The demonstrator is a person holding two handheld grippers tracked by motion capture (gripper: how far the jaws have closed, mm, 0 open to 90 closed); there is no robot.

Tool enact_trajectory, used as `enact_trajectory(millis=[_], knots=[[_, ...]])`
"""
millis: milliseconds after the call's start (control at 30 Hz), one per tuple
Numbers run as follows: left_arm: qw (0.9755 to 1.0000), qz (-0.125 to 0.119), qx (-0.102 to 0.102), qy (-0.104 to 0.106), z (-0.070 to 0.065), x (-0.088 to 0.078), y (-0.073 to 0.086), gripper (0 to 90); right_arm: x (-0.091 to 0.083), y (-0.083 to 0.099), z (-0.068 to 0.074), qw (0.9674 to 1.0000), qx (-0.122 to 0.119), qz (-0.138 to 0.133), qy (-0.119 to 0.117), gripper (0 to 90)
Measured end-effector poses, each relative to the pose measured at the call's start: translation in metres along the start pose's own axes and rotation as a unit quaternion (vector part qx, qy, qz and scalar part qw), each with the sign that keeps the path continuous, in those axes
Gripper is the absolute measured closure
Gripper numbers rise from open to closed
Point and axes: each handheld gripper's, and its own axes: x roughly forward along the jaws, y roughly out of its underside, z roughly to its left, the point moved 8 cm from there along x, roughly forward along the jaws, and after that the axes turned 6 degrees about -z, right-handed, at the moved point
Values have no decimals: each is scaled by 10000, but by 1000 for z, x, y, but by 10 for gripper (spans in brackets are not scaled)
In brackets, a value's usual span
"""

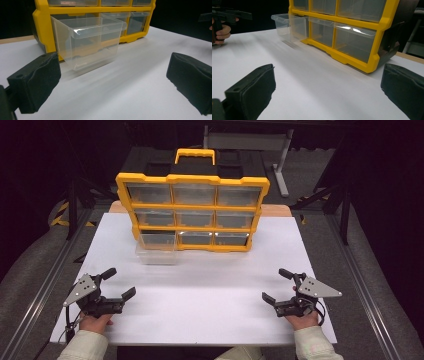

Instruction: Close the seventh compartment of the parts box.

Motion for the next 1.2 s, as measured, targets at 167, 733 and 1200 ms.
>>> enact_trajectory(millis=[167,733,1200], knots=[[10000,74,-53,-16,1,-2,-3,2,0,0,0,10000,4,-19,-10,0],[9992,-397,30,34,2,4,-26,23,-2,1,1,10000,71,-41,-46,0],[9987,-437,167,177,3,13,-47,37,-3,2,1,10000,64,-16,-26,0]])
